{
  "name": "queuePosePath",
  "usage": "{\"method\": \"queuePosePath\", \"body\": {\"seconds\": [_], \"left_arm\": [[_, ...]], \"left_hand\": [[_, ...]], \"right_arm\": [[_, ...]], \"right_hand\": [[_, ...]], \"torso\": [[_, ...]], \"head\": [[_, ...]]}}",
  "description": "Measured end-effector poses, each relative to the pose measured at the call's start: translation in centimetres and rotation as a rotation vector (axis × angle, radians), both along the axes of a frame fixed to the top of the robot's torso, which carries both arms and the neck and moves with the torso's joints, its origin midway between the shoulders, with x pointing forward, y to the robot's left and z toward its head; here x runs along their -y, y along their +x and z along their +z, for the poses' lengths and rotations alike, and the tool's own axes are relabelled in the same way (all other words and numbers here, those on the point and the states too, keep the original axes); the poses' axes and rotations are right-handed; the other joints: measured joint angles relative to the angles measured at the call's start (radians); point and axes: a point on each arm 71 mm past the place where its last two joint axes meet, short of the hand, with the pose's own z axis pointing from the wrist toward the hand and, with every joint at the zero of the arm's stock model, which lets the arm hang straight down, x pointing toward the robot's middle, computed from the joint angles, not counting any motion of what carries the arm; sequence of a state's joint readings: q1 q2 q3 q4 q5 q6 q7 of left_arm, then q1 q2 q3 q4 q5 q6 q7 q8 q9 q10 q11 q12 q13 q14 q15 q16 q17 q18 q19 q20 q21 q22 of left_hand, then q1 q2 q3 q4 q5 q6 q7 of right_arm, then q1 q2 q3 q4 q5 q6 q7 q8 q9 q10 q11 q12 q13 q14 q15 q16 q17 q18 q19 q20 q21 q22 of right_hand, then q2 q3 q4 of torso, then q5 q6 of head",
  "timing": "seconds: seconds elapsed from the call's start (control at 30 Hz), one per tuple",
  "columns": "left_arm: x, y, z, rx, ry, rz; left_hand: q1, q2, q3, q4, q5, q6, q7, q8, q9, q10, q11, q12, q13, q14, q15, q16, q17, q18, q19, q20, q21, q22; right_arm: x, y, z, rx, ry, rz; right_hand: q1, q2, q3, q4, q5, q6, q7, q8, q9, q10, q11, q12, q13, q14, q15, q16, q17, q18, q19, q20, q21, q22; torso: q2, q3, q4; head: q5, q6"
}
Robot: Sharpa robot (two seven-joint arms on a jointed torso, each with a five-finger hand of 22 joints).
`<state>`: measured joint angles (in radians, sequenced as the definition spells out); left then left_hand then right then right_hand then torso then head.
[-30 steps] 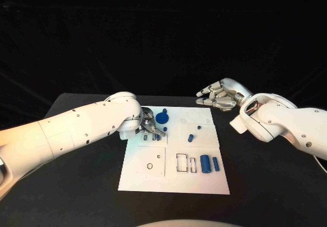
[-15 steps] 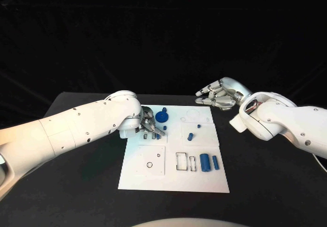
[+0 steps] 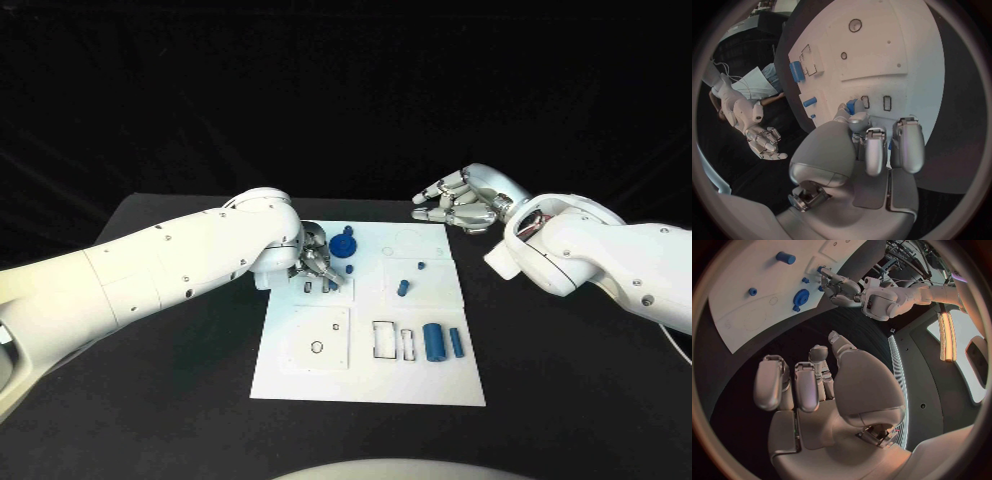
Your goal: Assemble the parts on the task board
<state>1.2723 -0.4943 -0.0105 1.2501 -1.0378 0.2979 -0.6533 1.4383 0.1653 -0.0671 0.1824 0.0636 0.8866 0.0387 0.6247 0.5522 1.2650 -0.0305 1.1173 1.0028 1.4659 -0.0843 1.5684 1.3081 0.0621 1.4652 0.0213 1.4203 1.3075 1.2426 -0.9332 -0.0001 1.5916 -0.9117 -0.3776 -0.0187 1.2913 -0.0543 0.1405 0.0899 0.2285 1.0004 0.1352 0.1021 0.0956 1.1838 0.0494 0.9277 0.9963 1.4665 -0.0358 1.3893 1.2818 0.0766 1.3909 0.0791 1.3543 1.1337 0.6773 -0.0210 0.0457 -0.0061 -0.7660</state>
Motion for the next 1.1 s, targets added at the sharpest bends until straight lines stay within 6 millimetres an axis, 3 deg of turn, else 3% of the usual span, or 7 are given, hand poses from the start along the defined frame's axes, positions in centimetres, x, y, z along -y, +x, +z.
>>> {"method": "queuePosePath", "body": {"seconds": [0.1,0.17,0.2,0.33,0.5,0.63,1.1], "left_arm": [[0.0,0.0,0.0,0.001,-0.003,0.002],[-0.1,0.0,0.0,0.0,-0.004,0.003],[-0.2,0.0,0.0,0.0,-0.004,0.004],[-0.5,-0.1,-0.2,-0.006,-0.007,0.01],[-1.2,-0.2,-0.2,-0.007,-0.013,0.026],[-1.7,-0.1,-0.2,0.006,-0.021,0.047],[-1.8,-0.2,0.1,0.066,-0.046,0.084]], "left_hand": [[0.03,-0.007,0.027,0.026,0.005,-0.011,0.002,-0.008,0.004,0.0,0.0,-0.006,-0.004,0.0,0.0,0.0,0.0,0.0,0.0,0.0,0.0,0.0],[0.045,-0.023,0.069,0.069,0.007,-0.015,0.006,-0.011,0.011,-0.002,0.003,-0.014,-0.008,0.0,0.0,0.0,0.0,0.0,0.0,0.0,0.0,0.0],[0.032,-0.062,0.119,0.118,0.021,-0.017,0.008,-0.013,0.019,-0.002,0.006,-0.018,-0.011,0.0,0.0,0.0,0.0,0.0,0.0,0.0,0.0,0.0],[-0.028,-0.15,0.305,0.117,0.033,-0.017,0.008,-0.013,0.038,0.0,0.007,-0.019,-0.011,0.0,0.0,0.0,0.0,0.0,0.0,0.0,0.0,0.0],[-0.105,-0.227,0.475,0.105,0.043,-0.017,0.008,0.013,0.069,0.011,0.011,-0.019,-0.008,0.0,0.0,0.0,0.0,0.0,0.0,0.0,-0.005,0.0],[-0.148,-0.27,0.553,0.094,0.08,-0.017,0.008,0.032,0.091,0.016,0.005,-0.013,-0.001,0.0,0.0,0.0,0.0,0.0,0.0,0.0,-0.005,0.0],[-0.18,-0.288,0.591,0.083,0.106,-0.018,0.01,0.047,0.113,0.025,0.004,-0.01,0.0,0.0,0.0,0.0,0.0,0.0,0.0,0.0,-0.005,0.0]], "right_arm": [[0.0,0.0,-0.1,-0.004,-0.002,0.002],[0.0,0.0,-0.1,-0.006,-0.003,0.003],[0.0,0.0,-0.1,-0.007,-0.003,0.004],[0.0,0.0,-0.2,-0.013,-0.006,0.006],[-0.1,0.0,-0.3,-0.018,-0.009,0.01],[-0.2,0.0,-0.4,-0.023,-0.011,0.013],[-0.3,0.0,-0.7,-0.032,-0.015,0.018]], "right_hand": [[0.0,0.0,0.002,0.001,0.0,0.0,0.0,0.0,0.0,0.0,0.0,0.0,0.0,0.0,0.0,0.0,-0.001,0.0,0.0,0.0,0.0,0.0],[0.0,0.0,0.002,0.001,0.0,0.0,0.0,0.0,0.0,0.0,0.0,0.0,0.0,0.0,0.0,0.0,-0.001,0.0,0.0,0.0,0.0,0.0],[0.0,0.0,0.002,0.001,0.0,0.0,0.0,0.0,0.0,0.0,0.0,0.0,0.0,0.0,0.0,0.0,-0.001,0.0,0.0,0.0,0.0,0.0],[0.0,0.0,0.002,0.001,0.0,0.0,0.0,0.0,0.0,0.0,0.0,0.0,0.0,0.0,0.0,0.0,-0.001,0.0,0.0,0.0,0.0,-0.001],[0.0,0.0,0.002,0.001,0.0,0.0,0.0,0.0,0.0,0.0,0.0,0.0,-0.001,0.0,0.0,0.0,-0.001,0.0,0.0,0.0,0.0,-0.001],[0.0,0.0,0.002,0.001,0.0,0.0,0.0,0.0,0.0,0.0,0.0,0.0,-0.001,0.0,0.0,0.0,-0.001,0.0,0.0,0.0,0.0,-0.001],[0.0,0.0,0.002,0.001,0.004,0.0,0.0,0.0,0.0,0.0,0.0,0.0,-0.001,0.0,0.0,0.0,-0.001,0.0,0.0,0.0,0.0,-0.001]], "torso": [[0.0,0.0,-0.0001],[0.0,0.0002,-0.0004],[0.0,0.0002,-0.0006],[0.0,0.0005,-0.0006],[0.0,0.0012,-0.0003],[0.0,0.0015,0.0009],[0.001,0.0016,0.0005]], "head": [[0.0,-0.001],[0.001,-0.002],[0.001,-0.002],[0.001,-0.003],[0.002,-0.003],[0.002,-0.003],[0.01,-0.006]]}}
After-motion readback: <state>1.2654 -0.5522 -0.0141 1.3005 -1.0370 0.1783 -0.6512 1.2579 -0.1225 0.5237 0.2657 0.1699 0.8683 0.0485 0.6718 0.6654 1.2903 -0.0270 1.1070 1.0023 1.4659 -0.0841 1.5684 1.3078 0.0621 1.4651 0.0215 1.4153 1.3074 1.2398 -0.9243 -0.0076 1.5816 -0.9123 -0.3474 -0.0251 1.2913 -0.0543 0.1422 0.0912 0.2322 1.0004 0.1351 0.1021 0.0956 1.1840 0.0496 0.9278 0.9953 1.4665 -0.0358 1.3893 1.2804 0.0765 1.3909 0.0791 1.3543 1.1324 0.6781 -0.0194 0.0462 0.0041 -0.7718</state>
